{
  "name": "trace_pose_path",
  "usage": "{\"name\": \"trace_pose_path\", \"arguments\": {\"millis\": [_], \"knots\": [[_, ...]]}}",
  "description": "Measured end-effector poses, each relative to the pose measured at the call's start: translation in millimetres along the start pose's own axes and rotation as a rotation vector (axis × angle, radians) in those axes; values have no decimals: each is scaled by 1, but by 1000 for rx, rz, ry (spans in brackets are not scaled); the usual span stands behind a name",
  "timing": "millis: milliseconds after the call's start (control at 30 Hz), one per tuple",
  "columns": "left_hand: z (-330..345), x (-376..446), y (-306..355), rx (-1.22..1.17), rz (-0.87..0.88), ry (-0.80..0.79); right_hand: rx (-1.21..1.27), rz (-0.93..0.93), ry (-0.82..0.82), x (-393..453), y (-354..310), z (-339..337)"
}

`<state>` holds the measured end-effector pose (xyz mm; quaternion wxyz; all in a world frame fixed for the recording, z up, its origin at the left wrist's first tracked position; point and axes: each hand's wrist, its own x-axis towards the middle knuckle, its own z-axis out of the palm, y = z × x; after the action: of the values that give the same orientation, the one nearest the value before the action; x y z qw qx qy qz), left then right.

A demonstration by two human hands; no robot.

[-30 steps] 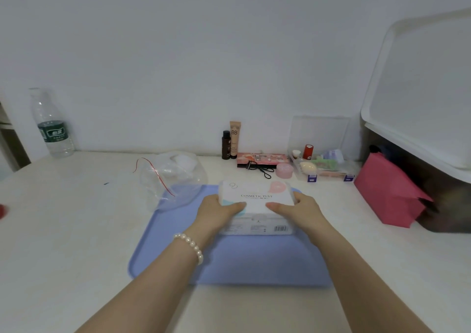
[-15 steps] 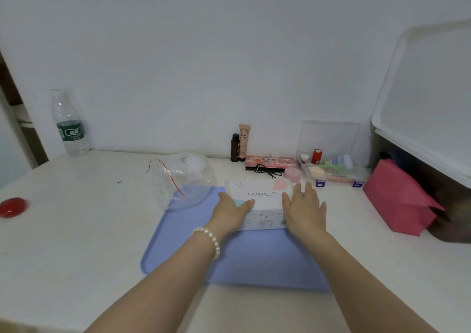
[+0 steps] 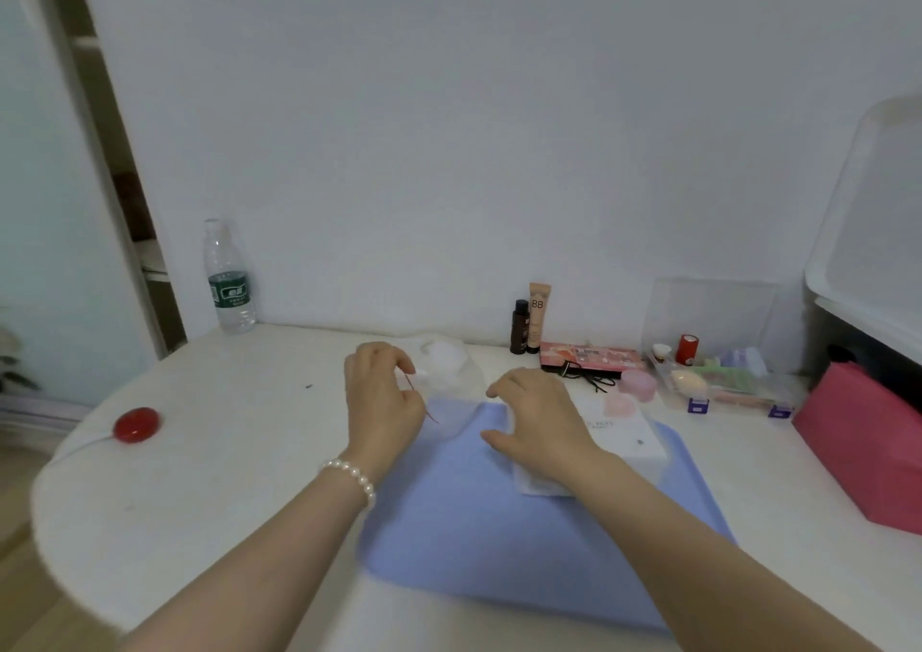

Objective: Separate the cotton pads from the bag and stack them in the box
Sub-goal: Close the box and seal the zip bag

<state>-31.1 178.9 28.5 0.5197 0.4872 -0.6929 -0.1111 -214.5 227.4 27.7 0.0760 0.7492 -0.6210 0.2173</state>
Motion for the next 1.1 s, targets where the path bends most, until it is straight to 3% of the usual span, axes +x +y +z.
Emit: {"name": "trace_pose_path", "arguments": {"millis": [133, 367, 467, 633, 767, 833, 1000, 1100], "knots": [[-11, 26, -36, 221, -315, -145, -172, -83, -88, 24, -34, 19], [2, 38, -66, -25, -531, -379, -236, -82, 39, 45, -45, 43], [5, 48, -72, 15, -528, -311, 44, -99, 90, 52, -33, 26], [-16, 88, -44, 89, -341, -172, 489, 186, 199, 81, -9, -44], [-38, 111, -9, -735, -503, -115, 889, 262, 322, 108, -1, -92], [-40, 108, -6, -807, -464, -154, 966, 250, 370, 122, -5, -118], [-27, 71, -9, -633, -311, -361, 1059, 260, 402, 142, -22, -162], [-20, 51, -9, -693, -336, -536, 1185, 323, 388, 143, -26, -165]]}}
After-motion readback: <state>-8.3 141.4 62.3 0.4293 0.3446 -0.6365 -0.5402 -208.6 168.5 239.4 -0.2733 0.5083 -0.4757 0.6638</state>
